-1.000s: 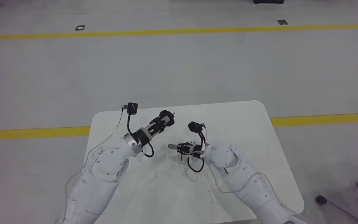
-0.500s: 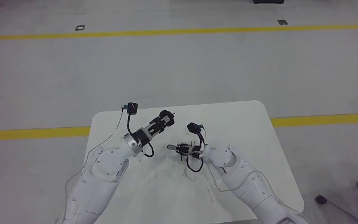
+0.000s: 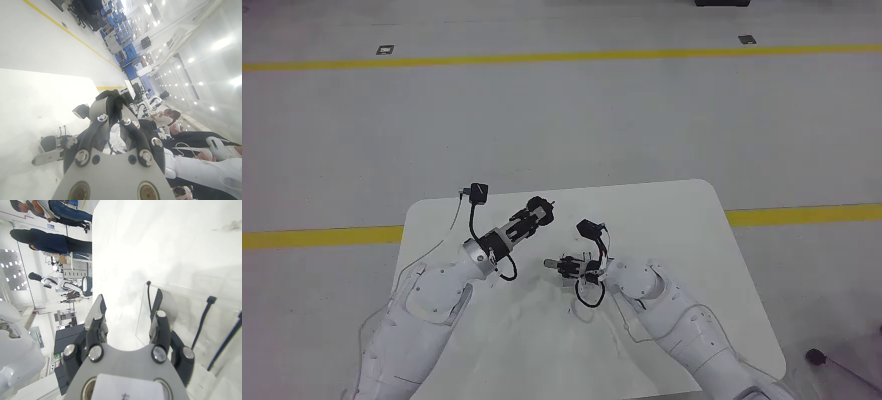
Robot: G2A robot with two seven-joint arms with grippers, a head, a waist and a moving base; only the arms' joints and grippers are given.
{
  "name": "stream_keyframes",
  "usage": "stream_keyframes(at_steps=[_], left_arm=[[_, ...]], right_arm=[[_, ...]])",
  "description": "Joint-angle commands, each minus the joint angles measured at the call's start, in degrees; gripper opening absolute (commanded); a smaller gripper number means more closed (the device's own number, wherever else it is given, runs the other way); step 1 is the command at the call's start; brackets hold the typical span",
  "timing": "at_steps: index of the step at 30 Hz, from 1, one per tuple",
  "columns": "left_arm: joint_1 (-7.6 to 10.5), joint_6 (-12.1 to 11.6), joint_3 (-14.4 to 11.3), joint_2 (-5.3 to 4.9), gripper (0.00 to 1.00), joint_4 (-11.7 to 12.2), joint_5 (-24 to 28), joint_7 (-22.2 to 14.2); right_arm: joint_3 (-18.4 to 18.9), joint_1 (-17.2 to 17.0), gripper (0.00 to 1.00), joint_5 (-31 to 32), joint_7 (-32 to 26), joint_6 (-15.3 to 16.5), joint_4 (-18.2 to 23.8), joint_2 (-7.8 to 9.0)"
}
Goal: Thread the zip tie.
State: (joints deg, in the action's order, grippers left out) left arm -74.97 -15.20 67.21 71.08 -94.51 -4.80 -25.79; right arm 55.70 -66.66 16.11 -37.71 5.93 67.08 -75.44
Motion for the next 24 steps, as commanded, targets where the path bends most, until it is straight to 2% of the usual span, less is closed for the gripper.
stream_keyframes(at_steps=[1,9,24], left_arm=[[0.0,0.0,0.0,0.0,0.0,0.0,0.0,0.0],[0.0,0.0,0.0,0.0,0.0,0.0,0.0,0.0],[0.0,0.0,0.0,0.0,0.0,0.0,0.0,0.0]], right_arm=[[0.01,-0.07,0.5,0.02,0.08,0.02,-0.06,0.03],[0.11,-0.28,0.47,0.11,0.18,-0.13,-0.23,0.15],[0.31,-0.47,0.29,0.39,0.24,-0.59,-0.14,0.37]])
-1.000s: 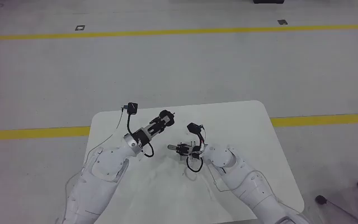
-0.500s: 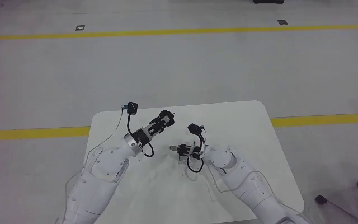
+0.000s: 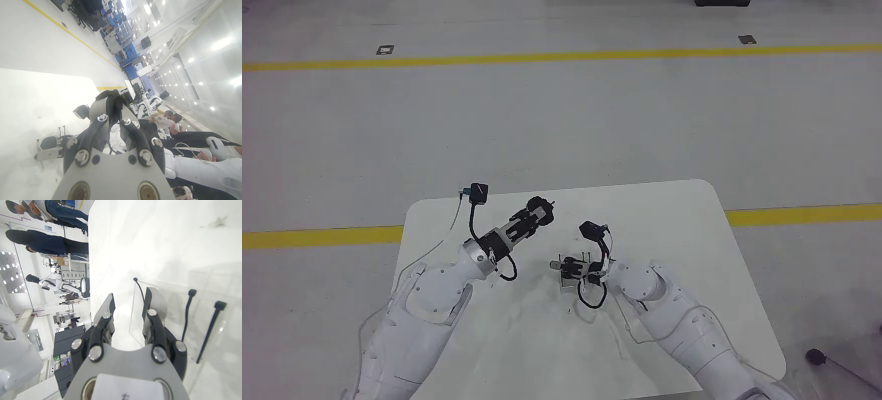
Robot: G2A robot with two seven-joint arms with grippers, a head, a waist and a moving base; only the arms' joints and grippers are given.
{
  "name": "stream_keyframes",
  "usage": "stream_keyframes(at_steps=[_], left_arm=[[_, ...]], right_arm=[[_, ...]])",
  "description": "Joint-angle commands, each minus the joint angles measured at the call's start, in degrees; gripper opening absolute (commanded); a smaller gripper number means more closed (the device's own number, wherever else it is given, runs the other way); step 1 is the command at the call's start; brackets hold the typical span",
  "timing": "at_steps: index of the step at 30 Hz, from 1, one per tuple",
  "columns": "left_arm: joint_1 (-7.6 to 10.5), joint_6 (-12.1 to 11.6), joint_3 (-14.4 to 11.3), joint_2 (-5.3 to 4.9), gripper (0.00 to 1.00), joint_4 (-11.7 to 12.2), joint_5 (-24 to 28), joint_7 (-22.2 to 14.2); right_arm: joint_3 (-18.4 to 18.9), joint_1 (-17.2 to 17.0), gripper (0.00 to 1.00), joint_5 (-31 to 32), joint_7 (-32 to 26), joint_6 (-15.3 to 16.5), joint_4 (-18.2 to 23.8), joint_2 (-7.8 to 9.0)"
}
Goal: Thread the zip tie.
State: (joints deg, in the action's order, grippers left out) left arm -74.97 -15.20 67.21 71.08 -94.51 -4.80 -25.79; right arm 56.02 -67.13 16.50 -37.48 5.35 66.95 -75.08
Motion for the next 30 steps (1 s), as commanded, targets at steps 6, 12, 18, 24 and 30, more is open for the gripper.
stream_keyframes(at_steps=[6,12,18,24,30], left_arm=[[0.0,0.0,0.0,0.0,0.0,0.0,0.0,0.0],[0.0,0.0,0.0,0.0,0.0,0.0,0.0,0.0],[0.0,0.0,0.0,0.0,0.0,0.0,0.0,0.0],[0.0,0.0,0.0,0.0,0.0,0.0,0.0,0.0],[0.0,0.0,0.0,0.0,0.0,0.0,0.0,0.0]], right_arm=[[-0.06,0.01,0.26,0.1,0.17,0.05,0.03,0.04],[-0.01,-0.09,0.32,0.68,0.37,0.04,0.35,0.16],[-0.11,-0.24,0.4,3.28,0.57,-0.84,1.44,0.43],[-0.71,-0.46,0.35,5.29,1.32,-2.01,2.46,0.45],[-1.65,0.18,0.35,5.16,1.97,-1.97,1.27,0.08]])
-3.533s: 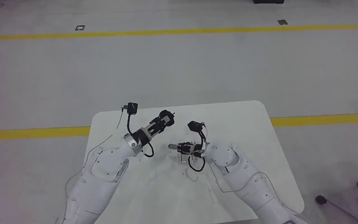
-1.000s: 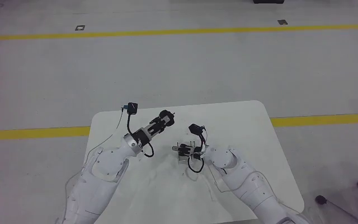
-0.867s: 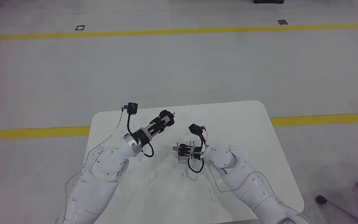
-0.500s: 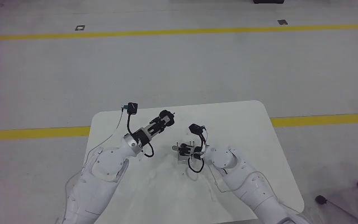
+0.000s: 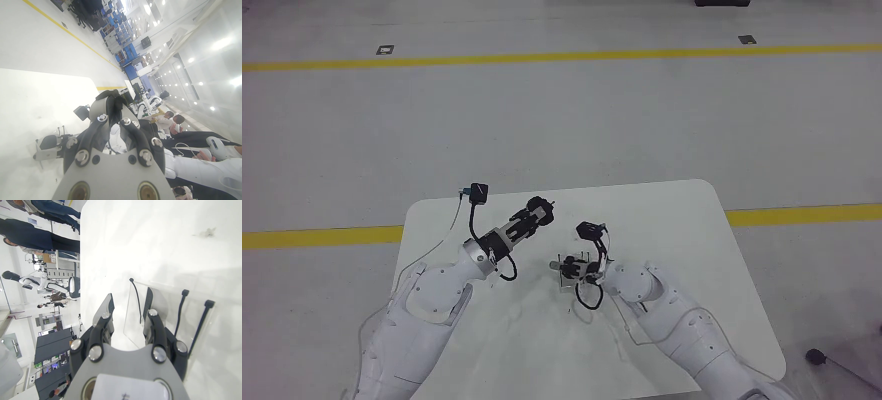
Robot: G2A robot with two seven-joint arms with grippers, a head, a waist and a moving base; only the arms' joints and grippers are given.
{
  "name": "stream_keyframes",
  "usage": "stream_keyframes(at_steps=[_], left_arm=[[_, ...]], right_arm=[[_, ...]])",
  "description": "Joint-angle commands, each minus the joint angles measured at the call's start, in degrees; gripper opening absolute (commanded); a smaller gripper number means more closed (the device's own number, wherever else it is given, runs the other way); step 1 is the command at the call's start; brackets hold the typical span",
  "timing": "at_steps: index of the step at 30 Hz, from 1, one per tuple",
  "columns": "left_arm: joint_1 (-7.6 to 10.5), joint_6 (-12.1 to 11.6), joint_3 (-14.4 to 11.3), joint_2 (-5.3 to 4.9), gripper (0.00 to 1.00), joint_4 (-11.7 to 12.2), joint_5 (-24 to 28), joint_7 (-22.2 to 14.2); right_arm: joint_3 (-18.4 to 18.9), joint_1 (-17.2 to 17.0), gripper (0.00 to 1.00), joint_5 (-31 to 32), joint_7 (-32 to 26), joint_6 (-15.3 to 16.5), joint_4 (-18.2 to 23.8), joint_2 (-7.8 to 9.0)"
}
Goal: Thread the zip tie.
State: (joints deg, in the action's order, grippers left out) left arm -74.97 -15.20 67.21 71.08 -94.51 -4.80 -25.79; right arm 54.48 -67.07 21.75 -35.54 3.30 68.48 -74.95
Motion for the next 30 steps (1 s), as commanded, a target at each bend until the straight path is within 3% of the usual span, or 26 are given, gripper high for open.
stream_keyframes(at_steps=[1,30], left_arm=[[0.0,0.0,0.0,0.0,0.0,0.0,0.0,0.0],[0.0,0.0,0.0,0.0,0.0,0.0,0.0,0.0]], right_arm=[[-0.22,0.23,0.35,-0.15,0.1,0.14,-0.54,-0.1],[-0.54,1.3,0.05,-1.93,0.87,2.44,-3.36,-0.6]])
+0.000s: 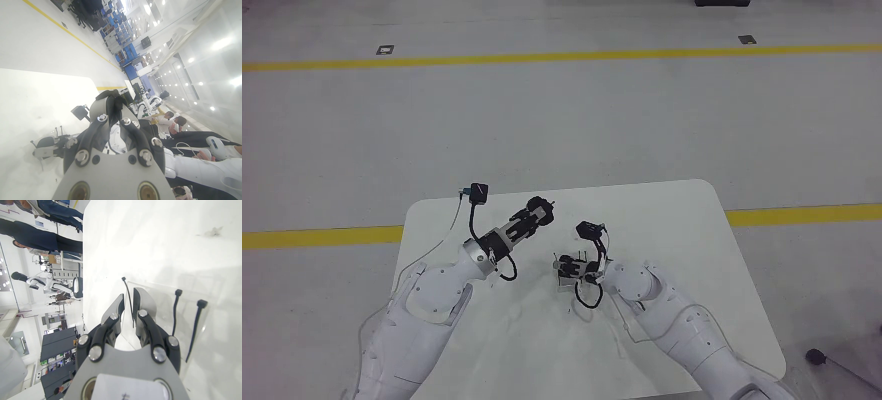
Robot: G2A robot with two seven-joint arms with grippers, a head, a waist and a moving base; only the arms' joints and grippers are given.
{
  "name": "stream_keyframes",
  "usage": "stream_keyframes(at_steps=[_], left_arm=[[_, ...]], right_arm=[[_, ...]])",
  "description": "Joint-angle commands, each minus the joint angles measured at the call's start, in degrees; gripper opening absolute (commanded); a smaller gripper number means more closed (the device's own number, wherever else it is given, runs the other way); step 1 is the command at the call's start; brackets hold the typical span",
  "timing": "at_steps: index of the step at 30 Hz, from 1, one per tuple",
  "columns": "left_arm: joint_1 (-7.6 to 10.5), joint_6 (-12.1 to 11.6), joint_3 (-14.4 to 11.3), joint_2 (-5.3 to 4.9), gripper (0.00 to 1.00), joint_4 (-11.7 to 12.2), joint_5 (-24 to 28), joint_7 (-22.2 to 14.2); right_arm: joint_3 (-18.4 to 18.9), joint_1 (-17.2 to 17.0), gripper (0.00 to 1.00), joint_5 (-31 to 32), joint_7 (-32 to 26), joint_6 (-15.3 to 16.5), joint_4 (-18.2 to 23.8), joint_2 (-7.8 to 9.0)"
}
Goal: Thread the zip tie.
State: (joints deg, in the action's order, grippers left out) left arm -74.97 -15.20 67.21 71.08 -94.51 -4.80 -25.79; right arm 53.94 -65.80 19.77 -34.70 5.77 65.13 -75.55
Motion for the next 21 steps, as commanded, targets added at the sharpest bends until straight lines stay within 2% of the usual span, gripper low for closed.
stream_keyframes(at_steps=[1,13,21], left_arm=[[0.0,0.0,0.0,0.0,0.0,0.0,0.0,0.0],[0.0,0.0,0.0,0.0,0.0,0.0,0.0,0.0],[0.0,0.0,0.0,0.0,0.0,0.0,0.0,0.0]], right_arm=[[0.01,0.06,0.02,0.04,0.04,-0.01,-0.04,-0.01],[0.44,-0.19,0.0,0.28,0.26,0.22,0.21,0.12],[0.57,-1.01,0.0,3.87,1.47,-0.43,1.79,0.5]])
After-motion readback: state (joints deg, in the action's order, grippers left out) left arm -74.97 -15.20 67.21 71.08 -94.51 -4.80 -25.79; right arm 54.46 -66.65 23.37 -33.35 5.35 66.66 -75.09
